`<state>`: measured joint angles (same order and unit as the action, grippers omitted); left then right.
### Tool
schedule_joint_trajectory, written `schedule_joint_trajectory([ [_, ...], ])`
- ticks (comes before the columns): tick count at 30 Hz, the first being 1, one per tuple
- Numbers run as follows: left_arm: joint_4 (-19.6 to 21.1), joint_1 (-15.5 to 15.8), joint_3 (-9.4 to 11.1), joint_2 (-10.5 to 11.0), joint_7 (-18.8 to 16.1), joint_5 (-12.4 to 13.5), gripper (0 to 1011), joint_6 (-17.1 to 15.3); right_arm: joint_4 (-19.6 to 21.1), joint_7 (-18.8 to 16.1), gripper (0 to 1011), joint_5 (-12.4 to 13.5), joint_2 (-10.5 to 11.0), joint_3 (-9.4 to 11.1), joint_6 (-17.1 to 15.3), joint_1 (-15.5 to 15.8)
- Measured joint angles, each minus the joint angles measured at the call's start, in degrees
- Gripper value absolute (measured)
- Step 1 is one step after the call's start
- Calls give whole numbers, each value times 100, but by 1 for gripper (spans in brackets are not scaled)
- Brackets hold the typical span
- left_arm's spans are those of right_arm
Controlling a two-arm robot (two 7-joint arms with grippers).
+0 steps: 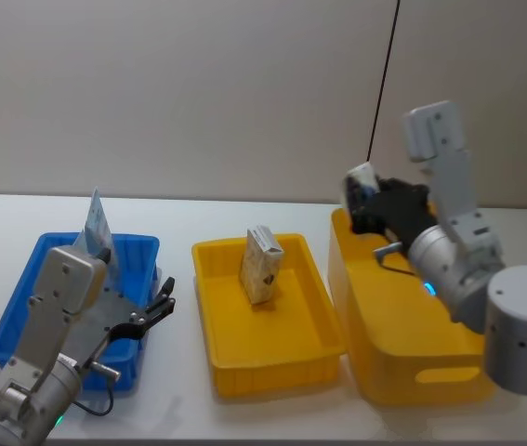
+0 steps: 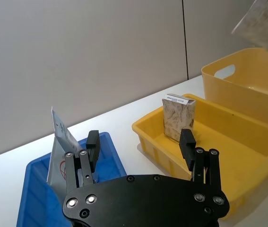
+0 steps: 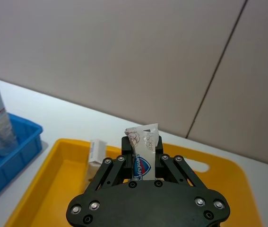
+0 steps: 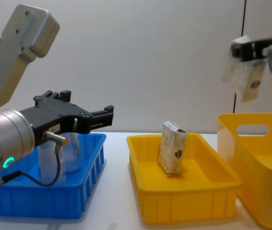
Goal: Bimanual collaborative sorting of washing and personal care products
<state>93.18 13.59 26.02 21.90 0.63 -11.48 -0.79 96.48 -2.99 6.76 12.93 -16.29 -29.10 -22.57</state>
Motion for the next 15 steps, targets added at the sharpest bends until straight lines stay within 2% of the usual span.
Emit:
schedule_joint_trajectory([
  [6, 0, 0, 0, 0, 0, 0, 1001, 0, 417, 231, 225, -135, 90, 206, -50, 250],
  [15, 0, 0, 0, 0, 0, 0, 1001, 0, 883, 538, 229, -224, 163, 623, -354, 690],
])
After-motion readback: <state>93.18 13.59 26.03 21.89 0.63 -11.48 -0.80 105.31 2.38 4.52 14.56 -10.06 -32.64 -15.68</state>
